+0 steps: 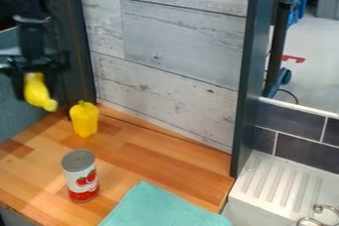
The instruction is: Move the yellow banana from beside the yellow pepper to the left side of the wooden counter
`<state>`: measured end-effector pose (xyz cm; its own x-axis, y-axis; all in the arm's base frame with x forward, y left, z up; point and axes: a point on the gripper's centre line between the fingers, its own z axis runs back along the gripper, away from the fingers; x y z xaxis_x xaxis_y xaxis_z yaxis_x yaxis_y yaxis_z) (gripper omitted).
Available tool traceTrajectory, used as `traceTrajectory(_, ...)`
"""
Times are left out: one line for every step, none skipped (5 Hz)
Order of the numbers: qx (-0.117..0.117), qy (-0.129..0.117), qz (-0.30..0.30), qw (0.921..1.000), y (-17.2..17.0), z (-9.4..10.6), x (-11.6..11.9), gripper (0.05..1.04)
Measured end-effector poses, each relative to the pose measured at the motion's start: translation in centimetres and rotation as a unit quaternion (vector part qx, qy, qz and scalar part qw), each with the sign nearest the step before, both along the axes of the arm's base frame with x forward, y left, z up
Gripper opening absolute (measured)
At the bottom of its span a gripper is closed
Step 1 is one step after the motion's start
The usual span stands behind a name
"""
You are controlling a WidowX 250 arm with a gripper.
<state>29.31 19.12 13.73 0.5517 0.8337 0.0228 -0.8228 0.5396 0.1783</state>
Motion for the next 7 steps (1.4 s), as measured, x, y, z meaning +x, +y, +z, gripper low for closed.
traceTrajectory(-0.01,0.039,-0.018,0.999,2.7,-1.8,-1.5,0.588)
traceTrajectory(-0.001,0.058,-0.037,0.9976,4.6,-4.4,-1.7,0.588)
traceTrajectory(0.009,0.058,-0.049,0.9971,5.0,-7.2,-1.6,0.588)
traceTrajectory(0.011,0.039,-0.064,0.9971,5.2,-9.1,-0.8,0.588)
traceTrajectory(-0.014,0.045,-0.062,0.997,4.9,-11.2,-0.5,0.588)
traceTrajectory(-0.018,0.05,-0.045,0.9976,6.1,-12.1,-1.1,0.588)
traceTrajectory(-0.022,0.05,-0.034,0.9979,6.8,-12.8,-1.7,0.588)
